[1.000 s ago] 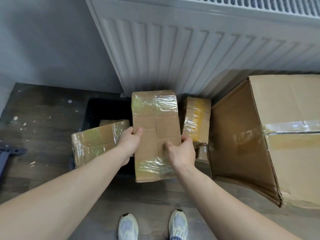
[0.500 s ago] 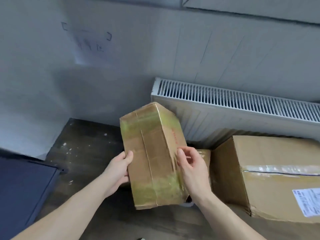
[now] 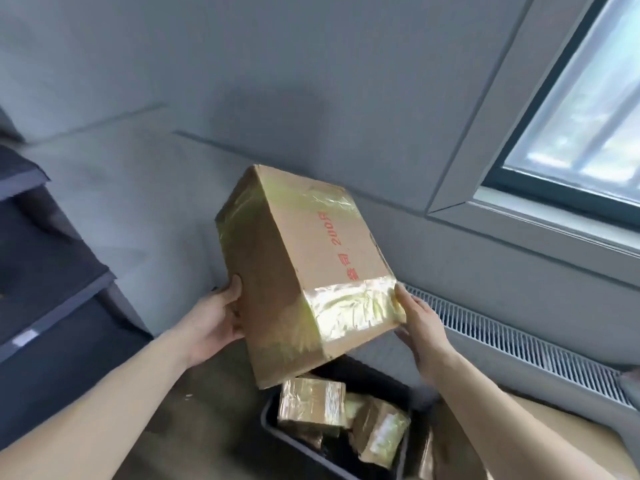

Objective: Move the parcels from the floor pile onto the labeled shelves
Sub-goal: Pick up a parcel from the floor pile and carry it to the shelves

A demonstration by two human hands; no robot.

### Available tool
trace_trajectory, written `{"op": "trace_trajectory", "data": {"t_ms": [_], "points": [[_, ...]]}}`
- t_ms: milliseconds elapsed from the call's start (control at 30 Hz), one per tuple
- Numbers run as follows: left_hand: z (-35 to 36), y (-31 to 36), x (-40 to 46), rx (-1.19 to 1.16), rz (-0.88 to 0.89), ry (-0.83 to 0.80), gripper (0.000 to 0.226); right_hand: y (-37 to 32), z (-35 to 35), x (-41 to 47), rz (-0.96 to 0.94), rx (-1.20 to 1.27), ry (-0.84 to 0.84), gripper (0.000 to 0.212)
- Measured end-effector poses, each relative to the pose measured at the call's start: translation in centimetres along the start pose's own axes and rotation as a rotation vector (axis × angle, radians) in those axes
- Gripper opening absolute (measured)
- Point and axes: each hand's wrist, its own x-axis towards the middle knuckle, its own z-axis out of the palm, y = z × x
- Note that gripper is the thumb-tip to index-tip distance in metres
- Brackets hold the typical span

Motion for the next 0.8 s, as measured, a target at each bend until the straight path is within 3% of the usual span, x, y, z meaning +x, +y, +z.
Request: {"op": "trace_trajectory", "data": {"t_ms": [100,200,433,533,633,700,800], "points": [[-0.7,3.5,-3.6,0.004,0.022,0.036,0.042,-4.7,1.5,-2.4,-0.05,0.043,-0.143,0.044],[-0.9,5.8,-6.8,-0.009,0.033,0.146,0.04,-8.4,2.4,-5.4,-0.119,-0.027,-0.201,0.03],[1.8,6.4,-14.7,0.123,0.099,0.257,0.032,-13.1,1.9,-11.4,-0.223,-0.179,-0.281,0.038],[2.6,5.8,-17.4,0.124,0.101,0.331,0.032,-13.4,0.8,-13.1,-0.31,-0.174,-0.356,0.031],[2.4,5.3,-20.6,0.063,0.213,0.433,0.028,-12.8,-0.6,-14.3,-0.377,-0.134,-0.524,0.021],[2.5,4.9,-23.1,0.04,0.321,0.466,0.037,-11.9,-1.3,-14.6,-0.352,-0.13,-0.654,0.034],[3.5,4.7,-26.9,0.06,0.502,0.532,0.068,-10.0,-1.0,-14.8,-0.273,-0.211,-0.73,0.049]]}}
